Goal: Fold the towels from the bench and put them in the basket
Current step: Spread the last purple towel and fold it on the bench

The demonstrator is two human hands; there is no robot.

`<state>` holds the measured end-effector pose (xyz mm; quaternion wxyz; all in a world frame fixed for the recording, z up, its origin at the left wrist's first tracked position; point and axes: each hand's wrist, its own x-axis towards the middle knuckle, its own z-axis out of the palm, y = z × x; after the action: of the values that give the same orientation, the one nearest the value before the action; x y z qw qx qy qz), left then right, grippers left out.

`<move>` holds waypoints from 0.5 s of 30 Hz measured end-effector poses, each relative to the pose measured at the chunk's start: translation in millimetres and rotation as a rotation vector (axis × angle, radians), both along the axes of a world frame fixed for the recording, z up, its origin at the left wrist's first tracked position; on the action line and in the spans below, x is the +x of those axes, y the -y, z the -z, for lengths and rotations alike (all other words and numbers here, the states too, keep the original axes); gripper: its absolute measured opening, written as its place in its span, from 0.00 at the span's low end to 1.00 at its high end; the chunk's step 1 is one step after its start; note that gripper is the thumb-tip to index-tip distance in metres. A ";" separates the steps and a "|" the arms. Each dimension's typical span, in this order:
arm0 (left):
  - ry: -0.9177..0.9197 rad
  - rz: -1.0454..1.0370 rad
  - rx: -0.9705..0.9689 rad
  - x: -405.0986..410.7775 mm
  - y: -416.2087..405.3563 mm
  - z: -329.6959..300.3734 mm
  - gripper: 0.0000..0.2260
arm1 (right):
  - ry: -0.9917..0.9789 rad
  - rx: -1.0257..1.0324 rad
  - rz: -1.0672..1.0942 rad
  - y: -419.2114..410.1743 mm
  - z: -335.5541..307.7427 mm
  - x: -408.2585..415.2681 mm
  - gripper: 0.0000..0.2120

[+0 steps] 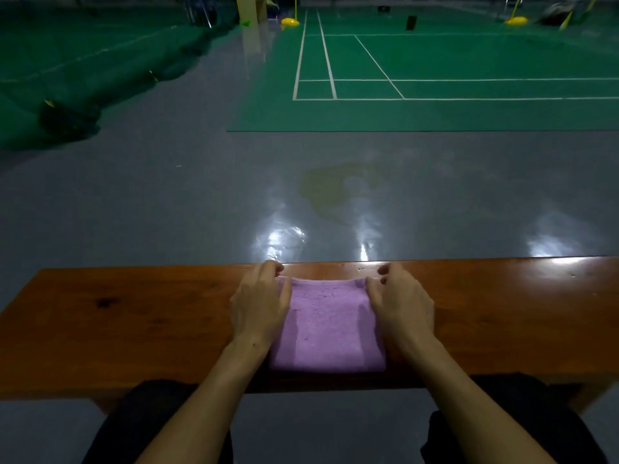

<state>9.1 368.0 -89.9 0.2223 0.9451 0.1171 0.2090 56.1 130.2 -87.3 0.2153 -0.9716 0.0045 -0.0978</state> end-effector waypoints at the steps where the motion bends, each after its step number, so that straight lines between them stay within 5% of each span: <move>1: 0.014 0.076 0.033 -3.5 2.6 2.9 0.09 | 0.077 0.000 -0.088 -3.9 1.0 -5.8 0.14; 5: -0.119 0.399 0.280 -12.7 22.1 36.4 0.22 | 0.072 -0.185 -0.491 -34.8 37.9 -32.8 0.25; 8: -0.281 0.401 0.437 -13.3 24.7 56.7 0.27 | -0.064 -0.294 -0.536 -39.5 56.1 -38.5 0.31; 15: -0.428 0.387 0.377 -19.6 12.7 53.9 0.41 | -0.201 -0.335 -0.536 -12.2 51.6 -27.2 0.45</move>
<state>-10.5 355.3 -143.8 0.0499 0.9966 -0.0612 -0.0219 28.9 142.4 -139.0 0.0693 -0.9649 -0.2462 0.0591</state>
